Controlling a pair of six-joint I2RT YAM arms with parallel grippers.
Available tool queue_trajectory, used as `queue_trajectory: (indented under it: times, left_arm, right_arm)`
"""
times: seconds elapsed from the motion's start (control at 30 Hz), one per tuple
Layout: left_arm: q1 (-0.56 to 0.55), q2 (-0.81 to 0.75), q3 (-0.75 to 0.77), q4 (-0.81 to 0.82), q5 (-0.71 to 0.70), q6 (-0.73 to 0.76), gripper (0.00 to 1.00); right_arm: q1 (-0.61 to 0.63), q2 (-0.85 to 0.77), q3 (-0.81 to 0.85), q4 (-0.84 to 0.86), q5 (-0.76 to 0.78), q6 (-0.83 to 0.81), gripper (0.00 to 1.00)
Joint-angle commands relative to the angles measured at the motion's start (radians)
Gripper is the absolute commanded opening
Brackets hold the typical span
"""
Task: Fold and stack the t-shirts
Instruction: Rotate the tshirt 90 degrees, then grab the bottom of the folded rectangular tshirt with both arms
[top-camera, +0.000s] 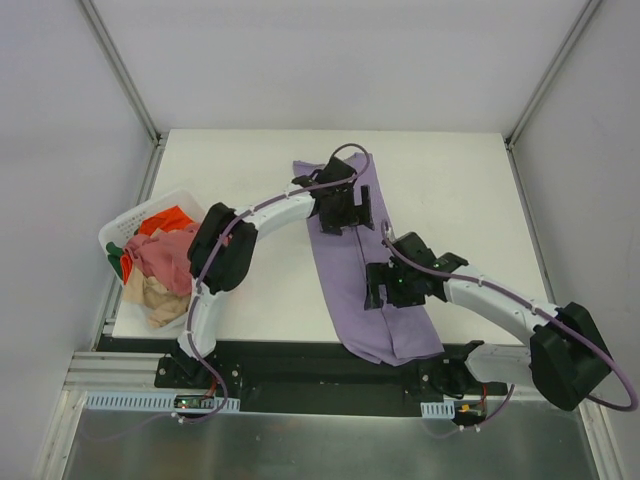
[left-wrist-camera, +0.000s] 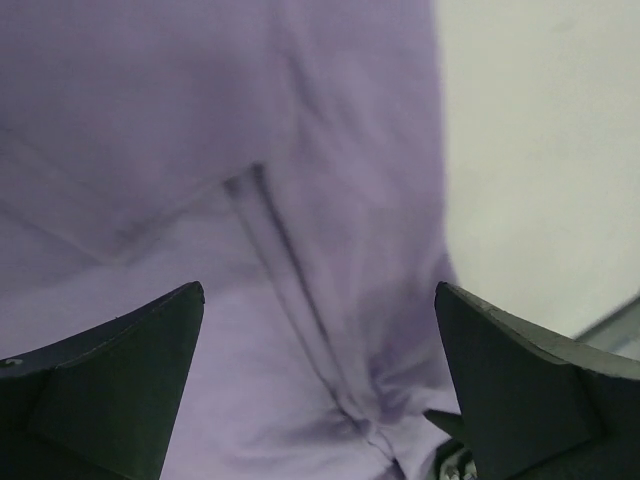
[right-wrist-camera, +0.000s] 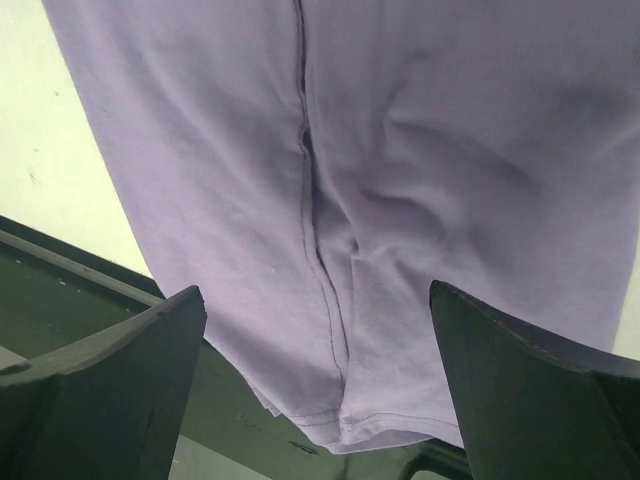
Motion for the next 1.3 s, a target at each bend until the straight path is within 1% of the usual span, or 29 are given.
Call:
queue_trajectory:
  times: [0.0, 0.07, 0.23, 0.33, 0.4, 0.47, 0.53, 0.63, 0.7, 0.8, 0.87, 0.93, 1.0, 1.1, 1.2, 1.27]
  left_arm:
    - [0.042, 0.088, 0.027, -0.127, -0.107, 0.018, 0.99]
    - [0.044, 0.137, 0.060, -0.159, -0.127, 0.011, 0.99]
    - [0.071, 0.260, 0.213, -0.225, -0.165, 0.030, 0.99]
    - [0.113, 0.350, 0.342, -0.271, -0.145, 0.037, 0.99]
    - [0.149, 0.395, 0.426, -0.291, -0.107, 0.040, 0.99]
    - [0.169, 0.426, 0.501, -0.297, -0.123, 0.060, 0.99]
    - [0.185, 0.441, 0.566, -0.302, -0.111, 0.083, 0.99]
    - [0.206, 0.431, 0.600, -0.303, -0.116, 0.106, 0.99]
    - [0.215, 0.409, 0.606, -0.303, -0.108, 0.123, 0.99]
    - [0.216, 0.354, 0.603, -0.303, -0.081, 0.165, 0.99]
    - [0.212, 0.294, 0.581, -0.303, -0.027, 0.185, 0.99]
    - [0.194, 0.224, 0.536, -0.303, -0.006, 0.218, 0.99]
    - [0.161, 0.129, 0.456, -0.303, -0.033, 0.255, 0.99]
    - [0.093, -0.055, 0.261, -0.302, -0.143, 0.269, 0.99]
    - [0.026, -0.262, 0.004, -0.291, -0.284, 0.208, 0.99]
    - [-0.016, -0.386, -0.180, -0.280, -0.320, 0.141, 0.99]
  right_arm:
    - [0.003, -0.024, -0.054, 0.057, -0.052, 0.032, 0.96]
    - [0.006, -0.006, -0.062, 0.084, -0.075, 0.029, 0.96]
    - [0.015, 0.074, -0.025, 0.116, -0.127, 0.011, 0.96]
    - [0.020, 0.145, 0.011, 0.158, -0.183, 0.006, 0.96]
    - [0.021, 0.200, 0.051, 0.170, -0.197, 0.004, 0.96]
    - [0.024, 0.261, 0.111, 0.179, -0.194, 0.006, 0.96]
    - [0.026, 0.327, 0.180, 0.182, -0.189, 0.015, 0.96]
    - [0.031, 0.376, 0.243, 0.189, -0.169, 0.040, 0.96]
    - [0.035, 0.375, 0.268, 0.181, -0.126, 0.041, 0.96]
    - [0.035, 0.329, 0.275, 0.167, -0.109, 0.021, 0.96]
    - [0.038, 0.272, 0.262, 0.164, -0.097, -0.002, 0.96]
    - [0.044, 0.187, 0.228, 0.161, -0.085, -0.041, 0.96]
    - [0.043, 0.107, 0.191, 0.131, -0.063, -0.081, 0.96]
    - [0.044, -0.020, 0.118, 0.055, -0.020, -0.138, 0.96]
    - [0.046, -0.128, 0.061, -0.029, -0.006, -0.163, 0.96]
    - [0.049, -0.177, 0.047, -0.102, 0.004, -0.125, 0.96]
